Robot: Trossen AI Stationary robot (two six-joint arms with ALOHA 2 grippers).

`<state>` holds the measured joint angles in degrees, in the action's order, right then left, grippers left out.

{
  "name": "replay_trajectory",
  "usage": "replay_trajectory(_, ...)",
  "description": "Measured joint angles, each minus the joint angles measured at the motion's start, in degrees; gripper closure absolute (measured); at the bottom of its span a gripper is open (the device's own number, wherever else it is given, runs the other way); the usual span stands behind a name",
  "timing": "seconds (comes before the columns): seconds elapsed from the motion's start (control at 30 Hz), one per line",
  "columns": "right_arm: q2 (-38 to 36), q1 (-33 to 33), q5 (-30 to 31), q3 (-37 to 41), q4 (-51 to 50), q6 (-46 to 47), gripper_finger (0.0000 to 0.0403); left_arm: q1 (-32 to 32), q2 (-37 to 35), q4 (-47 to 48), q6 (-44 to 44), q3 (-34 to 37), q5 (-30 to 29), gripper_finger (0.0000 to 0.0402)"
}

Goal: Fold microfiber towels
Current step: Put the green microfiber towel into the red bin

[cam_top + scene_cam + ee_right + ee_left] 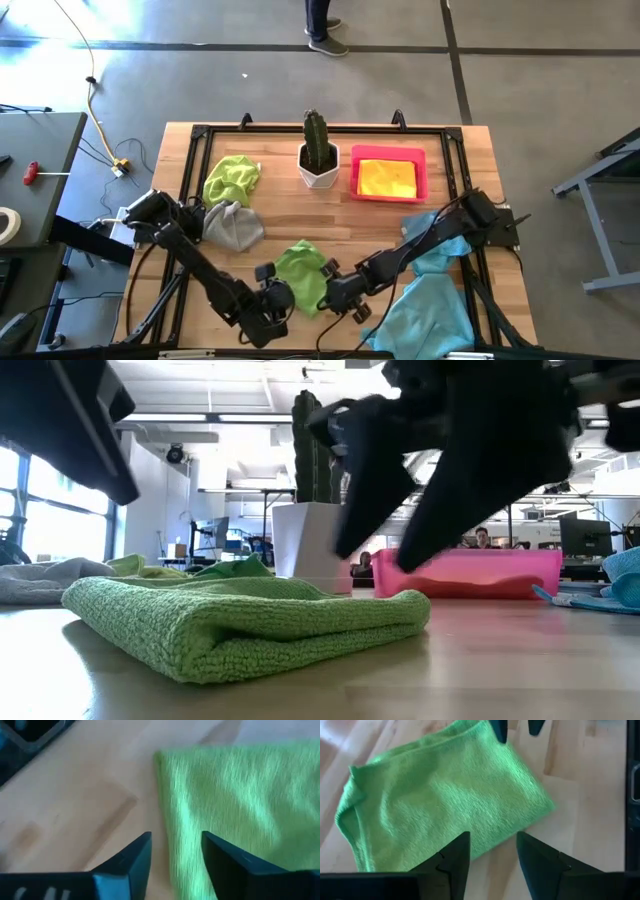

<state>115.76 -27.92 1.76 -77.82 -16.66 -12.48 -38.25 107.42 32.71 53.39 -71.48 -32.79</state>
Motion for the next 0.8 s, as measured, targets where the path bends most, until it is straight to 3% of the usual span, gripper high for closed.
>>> replay_trajectory(0.2,3.8,-1.0,0.5,0.0,6.1,-3.8,0.0200,-0.3,0.0,0.0,0.3,0.0,0.5,0.0226)
replay_trajectory(0.47,5.8,-0.9,6.5,0.0,8.6,-3.5,0.0199,-0.6,0.0,0.0,0.5,0.0,0.7,0.0225)
replay_trajectory(0.7,8.5,0.2,6.5,-0.3,9.7,-1.7,0.0200,-0.6,0.0,0.0,0.7,0.0,0.7,0.0225)
replay_trajectory(0.8,8.7,0.4,6.4,-0.4,9.6,0.7,0.0218,-0.8,0.0,0.0,0.7,0.0,1.4,0.0225)
